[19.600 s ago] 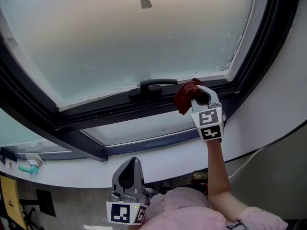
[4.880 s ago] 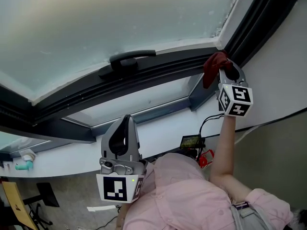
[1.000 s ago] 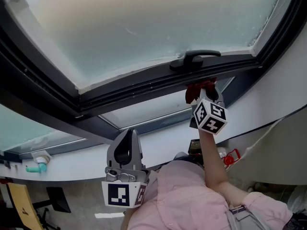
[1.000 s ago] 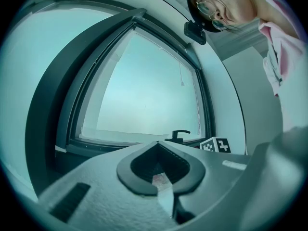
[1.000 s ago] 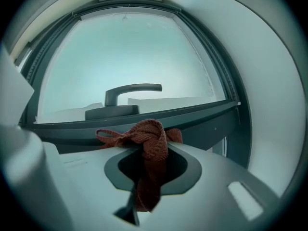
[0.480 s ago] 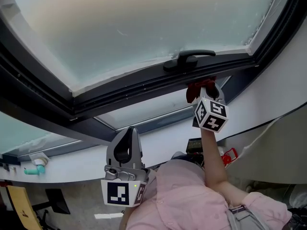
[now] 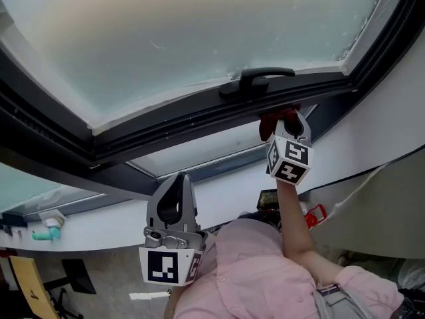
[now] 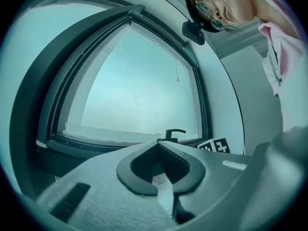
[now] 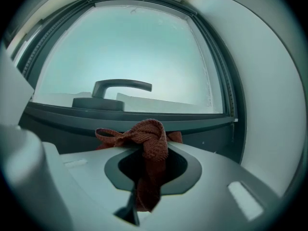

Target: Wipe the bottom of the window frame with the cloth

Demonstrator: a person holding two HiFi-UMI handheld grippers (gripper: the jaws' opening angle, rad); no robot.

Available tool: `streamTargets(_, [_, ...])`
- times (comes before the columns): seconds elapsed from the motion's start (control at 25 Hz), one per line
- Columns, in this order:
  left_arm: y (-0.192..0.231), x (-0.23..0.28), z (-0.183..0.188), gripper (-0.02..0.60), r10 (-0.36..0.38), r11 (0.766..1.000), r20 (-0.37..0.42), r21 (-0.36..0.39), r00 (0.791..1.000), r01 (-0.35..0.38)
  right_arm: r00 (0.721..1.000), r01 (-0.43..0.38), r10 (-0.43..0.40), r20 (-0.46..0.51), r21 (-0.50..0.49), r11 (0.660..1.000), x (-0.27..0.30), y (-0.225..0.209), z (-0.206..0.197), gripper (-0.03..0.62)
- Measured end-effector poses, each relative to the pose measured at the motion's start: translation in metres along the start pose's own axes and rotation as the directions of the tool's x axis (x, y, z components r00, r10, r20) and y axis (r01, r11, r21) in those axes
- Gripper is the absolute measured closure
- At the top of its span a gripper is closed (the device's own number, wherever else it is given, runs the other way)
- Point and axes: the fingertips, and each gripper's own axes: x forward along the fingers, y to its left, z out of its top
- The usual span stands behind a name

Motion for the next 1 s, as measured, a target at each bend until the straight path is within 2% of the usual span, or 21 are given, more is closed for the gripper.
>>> streamTargets(0.48, [-0.005, 0.018, -0.006, 0.586, -0.004, 1.000, -0.010, -0.006, 1.000, 0.004, 0.999, 0.050, -0.050, 0.006, -0.025, 0.998, 0.007, -0.027, 0.000, 0.546])
streamTargets(0.88, [-0.009, 0.032, -0.008, 0.586, -0.020, 1.000, -0.019, -0.008, 1.000, 0.020, 0.999, 0.046, -0.046, -0.002, -0.040, 0.998, 0.008, -0.029, 0.002, 0.546])
streamTargets(1.0, [-0.009, 0.034, -0.008, 0.586, -0.023, 1.000, -0.017, -0.009, 1.000, 0.023, 0.998, 0.066, -0.067, -0.004, -0.042, 0.997, 0.009, -0.034, 0.002, 0.548])
